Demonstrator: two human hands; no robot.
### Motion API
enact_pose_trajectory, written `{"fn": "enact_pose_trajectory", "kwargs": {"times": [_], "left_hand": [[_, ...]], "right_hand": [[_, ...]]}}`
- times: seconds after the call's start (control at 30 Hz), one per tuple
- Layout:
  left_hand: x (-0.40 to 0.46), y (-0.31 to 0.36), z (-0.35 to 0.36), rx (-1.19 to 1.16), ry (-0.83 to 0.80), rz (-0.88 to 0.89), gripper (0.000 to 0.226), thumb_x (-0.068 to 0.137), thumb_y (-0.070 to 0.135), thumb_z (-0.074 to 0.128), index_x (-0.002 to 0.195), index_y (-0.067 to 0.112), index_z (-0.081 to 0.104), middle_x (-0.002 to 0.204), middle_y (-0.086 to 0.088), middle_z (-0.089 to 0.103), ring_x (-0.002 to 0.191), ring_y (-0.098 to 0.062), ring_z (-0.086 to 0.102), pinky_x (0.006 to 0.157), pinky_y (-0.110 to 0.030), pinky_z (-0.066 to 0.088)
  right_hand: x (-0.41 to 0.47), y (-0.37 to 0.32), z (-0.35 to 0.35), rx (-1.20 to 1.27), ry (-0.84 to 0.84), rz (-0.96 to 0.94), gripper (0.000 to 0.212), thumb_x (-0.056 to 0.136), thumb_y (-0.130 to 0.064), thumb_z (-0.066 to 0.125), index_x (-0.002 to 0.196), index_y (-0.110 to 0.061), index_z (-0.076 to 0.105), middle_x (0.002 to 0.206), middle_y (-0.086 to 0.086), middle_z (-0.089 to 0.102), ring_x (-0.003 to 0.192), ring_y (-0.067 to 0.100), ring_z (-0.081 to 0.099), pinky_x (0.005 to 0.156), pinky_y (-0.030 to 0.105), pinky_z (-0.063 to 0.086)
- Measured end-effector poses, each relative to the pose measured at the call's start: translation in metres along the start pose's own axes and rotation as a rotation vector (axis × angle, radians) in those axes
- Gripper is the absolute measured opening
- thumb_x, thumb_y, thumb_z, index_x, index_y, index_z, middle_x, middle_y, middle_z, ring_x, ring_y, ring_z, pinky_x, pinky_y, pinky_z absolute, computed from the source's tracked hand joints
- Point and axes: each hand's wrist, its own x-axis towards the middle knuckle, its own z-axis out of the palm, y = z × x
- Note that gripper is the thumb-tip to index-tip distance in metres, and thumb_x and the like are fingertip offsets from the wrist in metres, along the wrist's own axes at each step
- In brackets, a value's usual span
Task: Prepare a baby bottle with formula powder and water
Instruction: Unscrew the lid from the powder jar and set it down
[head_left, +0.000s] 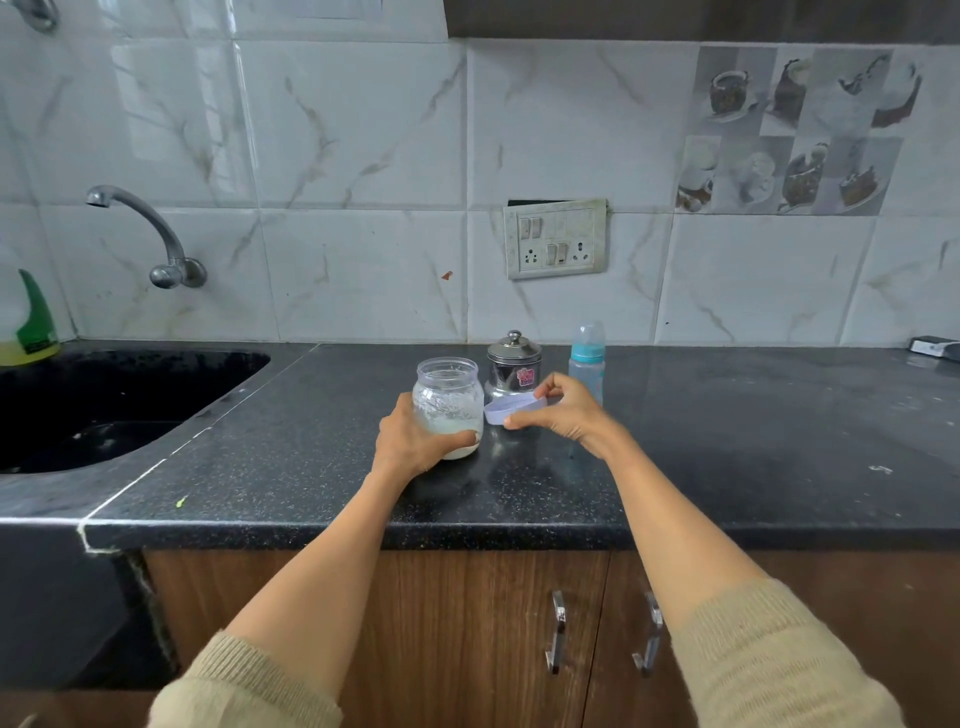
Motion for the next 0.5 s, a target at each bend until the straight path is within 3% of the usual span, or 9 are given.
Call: {"fn": "enact_pose_trajectory", "kwargs": {"times": [0.3,0.43,0.5], "left_hand": [[0.034,-0.019,-0.018,-0.076,-0.051,-0.029,0.087,0.061,0.04,0.085,0.131,0.016,0.041,0.133,-0.003,0.053,0.122,-0.024,0.05,0.098,-0.035,0.041],[0.051,-0.023,-0.022,-0.071,-0.085,-0.035,0.085,0.064,0.038,0.084,0.133,0.016,0.039,0.133,-0.003,0.053,0.123,-0.023,0.049,0.099,-0.033,0.039],[0.058,-0.024,-0.023,-0.071,-0.094,-0.041,0.084,0.065,0.036,0.084,0.133,0.015,0.038,0.134,-0.003,0.052,0.124,-0.023,0.048,0.1,-0.033,0.038]], "right_hand": [[0.001,0.019,0.037,0.03,-0.08,0.008,0.046,0.052,-0.024,0.092,0.074,-0.016,0.052,0.091,-0.005,0.061,0.092,0.013,0.058,0.074,0.026,0.047],[0.007,0.02,0.04,0.021,-0.168,-0.001,0.044,0.054,-0.02,0.091,0.073,-0.017,0.051,0.105,0.0,0.063,0.097,0.012,0.058,0.077,0.02,0.048],[0.01,0.02,0.043,0.012,-0.218,-0.014,0.044,0.053,-0.02,0.091,0.072,-0.017,0.052,0.111,0.002,0.064,0.101,0.014,0.06,0.083,0.024,0.049]]}}
